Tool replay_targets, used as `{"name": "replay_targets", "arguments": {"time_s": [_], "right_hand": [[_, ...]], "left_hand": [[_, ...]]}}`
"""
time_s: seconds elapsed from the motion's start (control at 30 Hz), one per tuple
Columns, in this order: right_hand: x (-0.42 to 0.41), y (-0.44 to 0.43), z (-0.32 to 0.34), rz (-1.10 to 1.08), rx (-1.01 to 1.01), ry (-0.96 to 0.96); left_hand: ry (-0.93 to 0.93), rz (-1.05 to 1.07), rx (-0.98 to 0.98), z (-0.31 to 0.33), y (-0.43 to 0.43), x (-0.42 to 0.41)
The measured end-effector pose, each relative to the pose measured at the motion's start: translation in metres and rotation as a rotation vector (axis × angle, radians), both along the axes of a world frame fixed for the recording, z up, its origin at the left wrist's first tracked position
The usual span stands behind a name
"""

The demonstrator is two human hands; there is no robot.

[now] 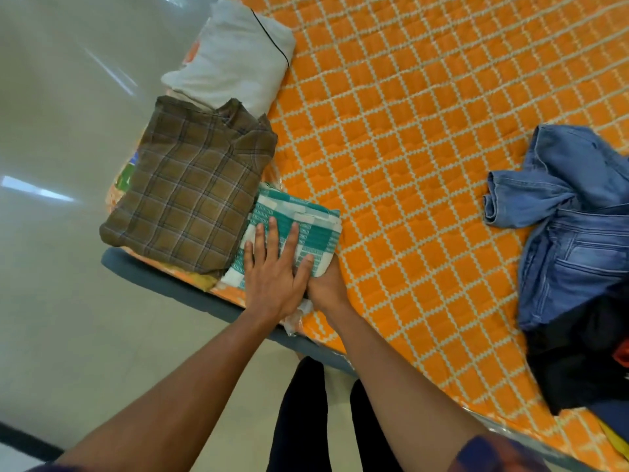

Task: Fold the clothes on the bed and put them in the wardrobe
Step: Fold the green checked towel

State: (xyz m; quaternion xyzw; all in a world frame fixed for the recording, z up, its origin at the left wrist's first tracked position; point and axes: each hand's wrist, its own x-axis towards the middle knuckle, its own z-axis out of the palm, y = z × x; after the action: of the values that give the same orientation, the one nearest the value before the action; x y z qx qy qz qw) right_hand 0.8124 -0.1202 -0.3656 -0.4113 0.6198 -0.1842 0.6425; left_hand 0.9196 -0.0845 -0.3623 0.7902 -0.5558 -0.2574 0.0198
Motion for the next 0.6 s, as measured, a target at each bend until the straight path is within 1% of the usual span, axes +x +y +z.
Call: {"name": "replay_targets", "arguments": {"time_s": [0.1, 0.17, 0.23, 0.3, 0.4, 0.47, 0.53, 0.6], "right_hand": [[-0.005, -0.004, 0.009, 0.101, 0.044, -0.045], [-0.016, -0.008, 0.023, 0.134, 0.165, -0.071], [-0.033, -0.011, 0.03, 0.159, 0.288, -0.058], [-0.058, -0.015, 0.037, 0.186, 0.337, 0.036], [-0.11, -0.025, 0.053, 0.282, 0.277, 0.222], [-0.155, -0.034, 0.07, 0.275, 0.205, 0.258], [-0.196, -0.046, 0.086, 0.281, 0.093, 0.32], [-0.253, -0.06, 0.103, 0.309, -0.056, 0.442]], "left_hand": [[0.018, 0.008, 0.025, 0.003, 0.0, 0.001], [0.021, 0.021, 0.042, 0.007, -0.002, 0.0], [0.01, 0.025, 0.069, 0.013, -0.004, -0.002], [0.003, 0.033, 0.11, 0.022, -0.009, -0.006], [0.021, 0.128, 0.157, 0.04, -0.027, -0.018], [0.066, 0.21, 0.101, 0.056, -0.042, -0.033], [0.137, 0.253, 0.026, 0.062, -0.052, -0.043], [0.233, 0.231, 0.004, 0.068, -0.064, -0.07]]}}
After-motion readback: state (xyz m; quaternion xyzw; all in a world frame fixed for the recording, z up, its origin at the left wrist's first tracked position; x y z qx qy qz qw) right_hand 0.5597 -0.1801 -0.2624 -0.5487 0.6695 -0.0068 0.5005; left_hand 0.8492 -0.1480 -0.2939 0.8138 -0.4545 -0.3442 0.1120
